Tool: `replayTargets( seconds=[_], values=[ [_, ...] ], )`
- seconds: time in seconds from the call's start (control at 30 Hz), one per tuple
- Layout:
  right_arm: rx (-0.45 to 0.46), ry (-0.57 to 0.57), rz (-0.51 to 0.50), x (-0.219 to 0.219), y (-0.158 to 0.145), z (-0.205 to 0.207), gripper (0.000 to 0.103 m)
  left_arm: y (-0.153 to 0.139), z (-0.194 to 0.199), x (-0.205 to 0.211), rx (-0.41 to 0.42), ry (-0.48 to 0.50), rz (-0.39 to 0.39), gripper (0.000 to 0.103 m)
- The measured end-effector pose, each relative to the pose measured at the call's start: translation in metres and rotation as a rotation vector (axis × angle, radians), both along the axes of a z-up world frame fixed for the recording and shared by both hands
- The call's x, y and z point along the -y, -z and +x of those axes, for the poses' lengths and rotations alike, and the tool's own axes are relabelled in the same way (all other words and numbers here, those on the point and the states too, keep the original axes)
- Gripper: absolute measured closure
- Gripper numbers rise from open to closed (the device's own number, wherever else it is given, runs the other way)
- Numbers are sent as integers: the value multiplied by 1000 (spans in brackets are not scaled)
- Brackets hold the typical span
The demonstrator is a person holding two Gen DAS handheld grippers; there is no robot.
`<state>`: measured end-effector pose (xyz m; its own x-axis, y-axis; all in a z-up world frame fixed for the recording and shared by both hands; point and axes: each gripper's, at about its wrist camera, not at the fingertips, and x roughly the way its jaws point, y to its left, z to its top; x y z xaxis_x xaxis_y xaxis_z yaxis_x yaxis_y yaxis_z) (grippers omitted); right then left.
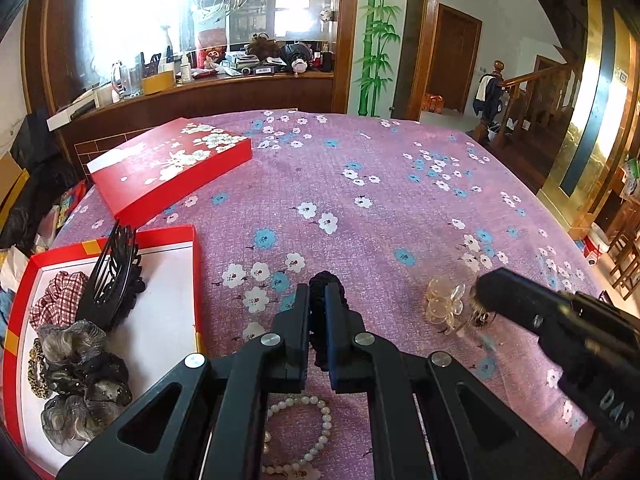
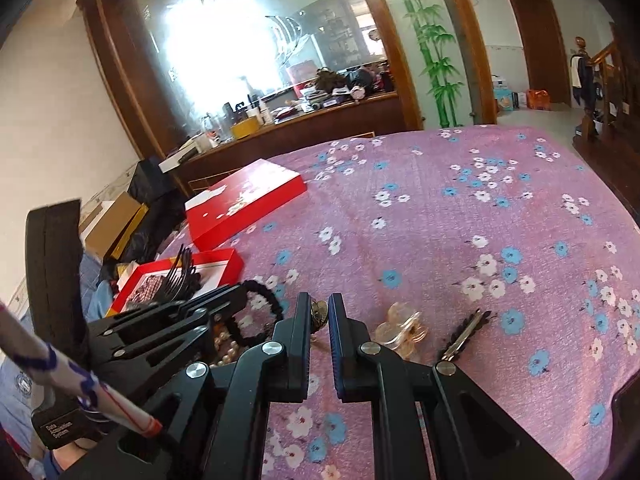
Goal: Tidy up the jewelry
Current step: 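Lift the black scrunchie with the left tool while the right tool lifts the gold earrings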
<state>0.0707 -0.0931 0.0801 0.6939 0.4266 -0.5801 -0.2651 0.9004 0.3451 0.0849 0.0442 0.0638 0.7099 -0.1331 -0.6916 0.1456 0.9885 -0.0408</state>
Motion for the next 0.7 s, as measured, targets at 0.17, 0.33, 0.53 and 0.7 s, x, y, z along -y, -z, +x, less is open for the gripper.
replayTargets(
  seconds=[0.17,0.33,0.53,0.7],
  values=[
    [-3,-18,-5,-4,2,-2,94,4,1,3,-1,-1,24,97],
    [-15,-1,-21,-4,7,1,94,4,-1,3,4,-2,24,97],
    [-12,7,-34,-5,8,2,94,5,-2,5,1,6,23,97],
    [-22,7,-29,-5,10,3,94,4,-3,5,9,0,27,97]
  ],
)
